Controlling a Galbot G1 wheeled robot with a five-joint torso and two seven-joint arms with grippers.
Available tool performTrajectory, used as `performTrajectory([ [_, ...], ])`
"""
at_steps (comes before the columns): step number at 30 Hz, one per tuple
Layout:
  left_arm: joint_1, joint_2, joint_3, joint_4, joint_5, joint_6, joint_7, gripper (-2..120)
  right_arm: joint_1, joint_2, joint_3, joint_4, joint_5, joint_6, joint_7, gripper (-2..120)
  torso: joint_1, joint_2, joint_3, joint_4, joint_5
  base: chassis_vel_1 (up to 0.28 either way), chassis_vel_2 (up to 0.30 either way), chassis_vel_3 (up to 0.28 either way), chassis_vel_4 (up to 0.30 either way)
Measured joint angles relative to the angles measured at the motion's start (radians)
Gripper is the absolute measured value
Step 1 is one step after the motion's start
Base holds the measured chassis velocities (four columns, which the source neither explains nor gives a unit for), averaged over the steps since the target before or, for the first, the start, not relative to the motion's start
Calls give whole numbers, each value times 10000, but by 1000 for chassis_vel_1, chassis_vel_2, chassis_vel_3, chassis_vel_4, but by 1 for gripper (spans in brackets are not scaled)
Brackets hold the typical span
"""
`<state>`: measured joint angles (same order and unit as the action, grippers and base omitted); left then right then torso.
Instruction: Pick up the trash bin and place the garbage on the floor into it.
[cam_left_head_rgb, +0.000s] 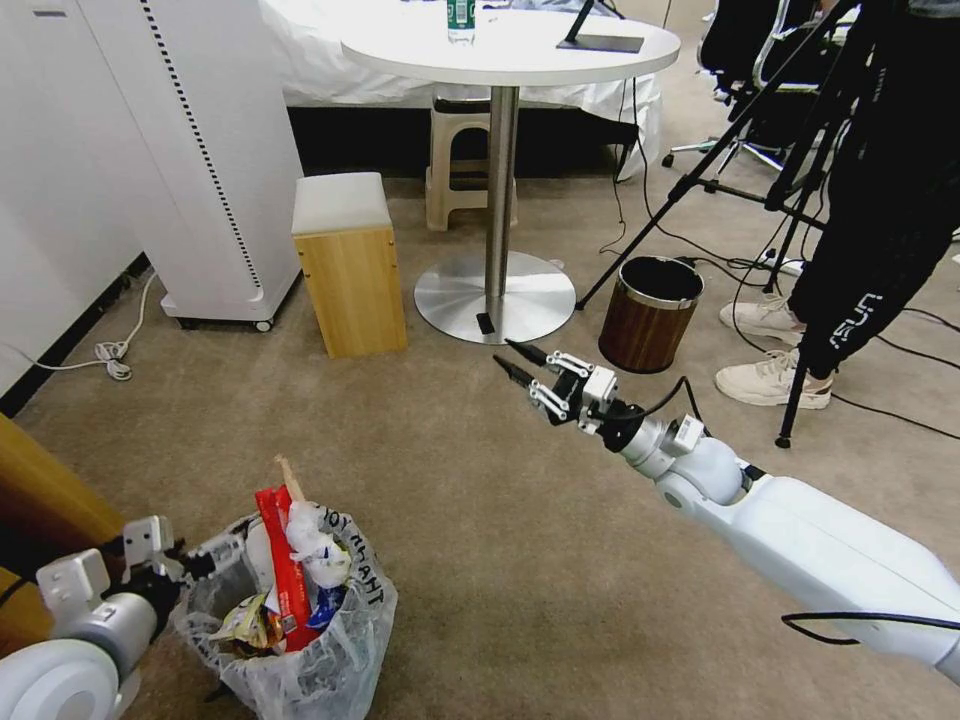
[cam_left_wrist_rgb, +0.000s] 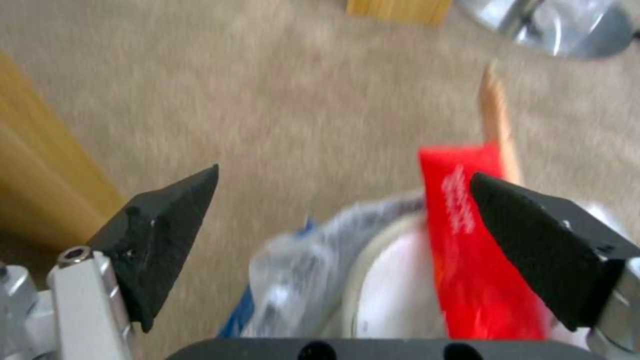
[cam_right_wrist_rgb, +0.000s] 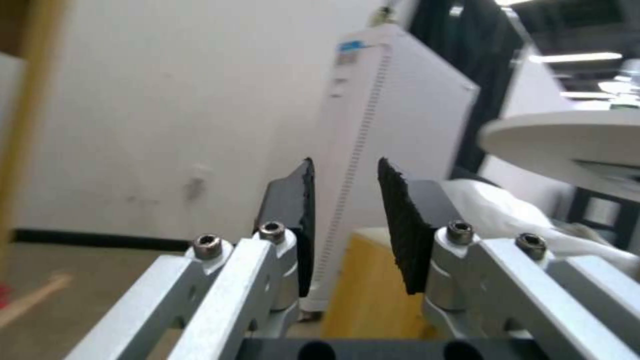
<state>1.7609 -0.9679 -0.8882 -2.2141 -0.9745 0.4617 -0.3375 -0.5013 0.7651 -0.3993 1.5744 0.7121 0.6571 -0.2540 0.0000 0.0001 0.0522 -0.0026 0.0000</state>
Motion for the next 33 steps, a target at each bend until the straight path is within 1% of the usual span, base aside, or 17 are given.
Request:
performTrajectory([
  [1, -14, -89, -17, -88, 110, -69, 35, 100, -94, 76, 241, -24, -6, -89, 220, 32, 0, 0, 0, 0, 0, 0, 0, 0, 0],
  [5, -72, -258, -82, -145, 589, -314, 204, 100, -304, 215, 757, -53, -53, -353, 701, 35, 0, 0, 0, -1, 2, 0, 0, 0, 0],
  [8, -171, -446, -155, -238, 930, -511, 276, 100, -589, 495, 1684, -63, -42, -873, 1642, 39, 0, 0, 0, 0, 1, 0, 0, 0, 0],
  [9, -171, -446, -155, -238, 930, -511, 276, 100, -589, 495, 1684, -63, -42, -873, 1642, 39, 0, 0, 0, 0, 1, 0, 0, 0, 0],
  [12, -181, -637, -220, -361, 1517, -708, 471, 100, -904, 870, 3124, -68, -26, -1730, 2925, 54, 0, 0, 0, 0, 1, 0, 0, 0, 0],
  [13, -181, -637, -220, -361, 1517, -708, 471, 100, -904, 870, 3124, -68, -26, -1730, 2925, 54, 0, 0, 0, 0, 1, 0, 0, 0, 0],
  [14, -140, -705, -223, -441, 1699, -756, 535, 100, -1083, 976, 3694, -45, -1, -2101, 3290, 59, 0, 0, 0, 1, 0, 0, 0, 0, 0],
  [16, -101, -742, -227, -485, 1783, -776, 573, 100, -1186, 1009, 3940, -19, 1, -2278, 3451, 63, 0, 0, 0, 2, 0, 0, 0, 0, 0],
  [17, 17, -802, -250, -578, 1983, -825, 659, 100, -1536, 1052, 4636, 78, 3, -2730, 3919, 71, 0, 0, 0, 1, 1, 0, 0, 0, 0],
  [19, 191, -865, -322, -666, 2383, -967, 830, 100, -2079, 1054, 5495, 266, 1, -3208, 4516, 80, 0, 0, 0, -3, 2, 0, 0, 0, 0],
  [20, 191, -865, -322, -666, 2383, -967, 830, 100, -2079, 1054, 5495, 266, 1, -3208, 4516, 80, 0, 0, 0, -3, 2, 0, 0, 0, 0],
  [24, 587, -1033, -444, -1034, 3015, -1103, 1114, 100, -3718, 1063, 7274, 720, -21, -3724, 5716, 96, 0, 0, -1, -5, 7, 0, 0, 0, 0],
  [25, 587, -1033, -444, -1034, 3015, -1103, 1114, 100, -3718, 1063, 7274, 720, -21, -3724, 5716, 96, 0, 0, -1, -5, 7, 0, 0, 0, 0],
  [28, 780, -1142, -452, -1371, 3371, -1108, 1115, 100, -4652, 1270, 8202, 1212, -190, -3800, 6268, 100, 0, 0, -1, -4, 1, 0, 0, 0, 0],
  [29, 780, -1142, -452, -1371, 3371, -1108, 1115, 100, -4652, 1270, 8202, 1212, -190, -3800, 6268, 100, 0, 0, -1, -4, 1, 0, 0, 0, 0],
  [31, 914, -1202, -478, -1661, 3592, -1098, 1082, 100, -5444, 1585, 9023, 1796, -395, -3839, 6331, 100, 0, 0, -2, 1, 2, 0, 0, 0, 0],
  [33, 950, -1221, -479, -1737, 3652, -1091, 1073, 100, -5653, 1695, 9244, 1946, -497, -3840, 6338, 100, 0, 0, -2, 0, 0, 0, 0, 0, 0],
])
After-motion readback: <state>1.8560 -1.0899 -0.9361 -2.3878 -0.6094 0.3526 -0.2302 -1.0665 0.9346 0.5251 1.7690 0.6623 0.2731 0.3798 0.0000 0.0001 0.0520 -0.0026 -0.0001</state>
